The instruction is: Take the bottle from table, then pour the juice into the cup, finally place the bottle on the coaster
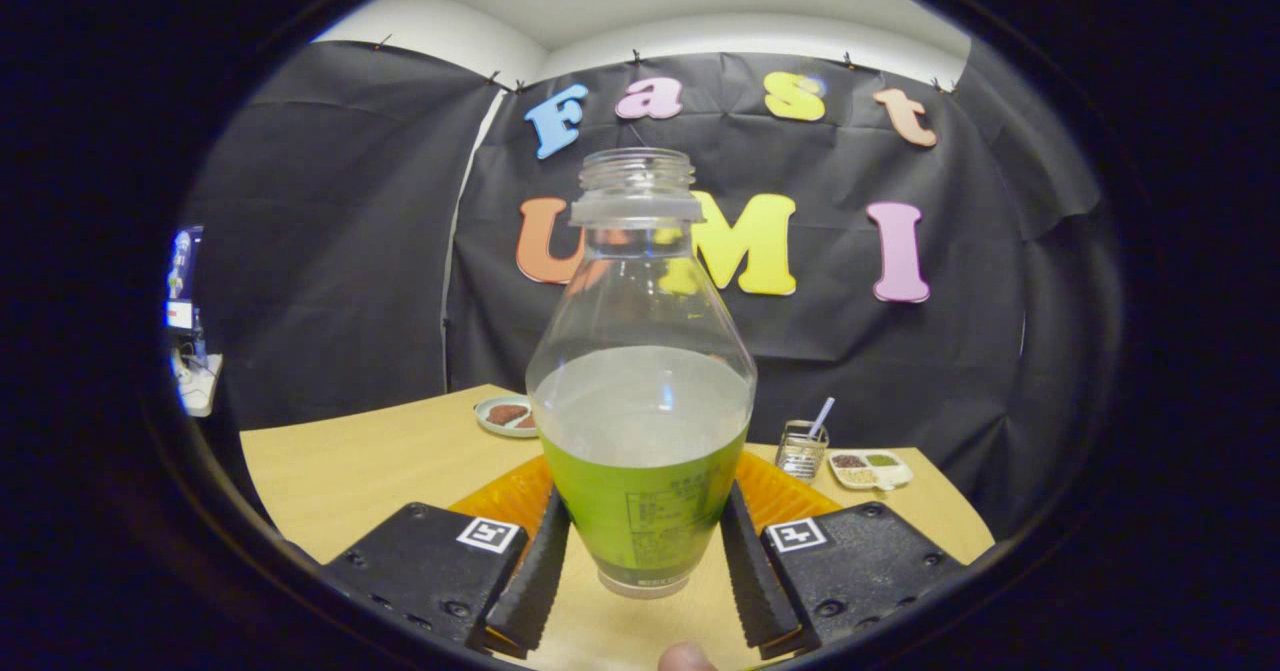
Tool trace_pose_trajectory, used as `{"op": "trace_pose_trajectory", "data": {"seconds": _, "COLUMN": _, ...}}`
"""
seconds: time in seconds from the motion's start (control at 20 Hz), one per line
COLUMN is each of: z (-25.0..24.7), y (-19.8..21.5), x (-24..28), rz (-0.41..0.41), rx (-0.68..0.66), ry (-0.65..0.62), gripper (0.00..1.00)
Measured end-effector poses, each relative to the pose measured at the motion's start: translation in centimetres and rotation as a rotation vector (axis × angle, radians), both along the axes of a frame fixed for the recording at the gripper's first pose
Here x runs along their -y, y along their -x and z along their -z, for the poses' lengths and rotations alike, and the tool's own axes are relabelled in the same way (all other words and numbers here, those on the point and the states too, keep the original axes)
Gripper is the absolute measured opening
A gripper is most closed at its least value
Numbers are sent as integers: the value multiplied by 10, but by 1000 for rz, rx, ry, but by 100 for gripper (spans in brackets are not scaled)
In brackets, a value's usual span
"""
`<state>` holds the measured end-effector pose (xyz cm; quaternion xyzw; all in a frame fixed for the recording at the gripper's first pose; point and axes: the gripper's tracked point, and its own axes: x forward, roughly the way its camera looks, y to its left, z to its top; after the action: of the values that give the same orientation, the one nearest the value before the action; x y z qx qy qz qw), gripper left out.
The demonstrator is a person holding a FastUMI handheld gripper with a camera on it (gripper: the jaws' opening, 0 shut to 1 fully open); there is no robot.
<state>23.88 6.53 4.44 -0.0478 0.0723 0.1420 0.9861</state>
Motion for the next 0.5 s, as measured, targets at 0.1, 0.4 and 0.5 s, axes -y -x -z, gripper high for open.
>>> {"op": "trace_pose_trajectory", "data": {"seconds": 0.1, "z": 27, "y": -24, "x": -1, "rz": -1, "rx": -68, "ry": -2, "gripper": 76}}
{"op": "trace_pose_trajectory", "data": {"seconds": 0.4, "z": 70, "y": -69, "x": -12, "rz": -24, "rx": -151, "ry": 1, "gripper": 76}}
{"op": "trace_pose_trajectory", "data": {"seconds": 0.5, "z": 82, "y": -75, "x": -13, "rz": -29, "rx": -161, "ry": 8, "gripper": 77}}
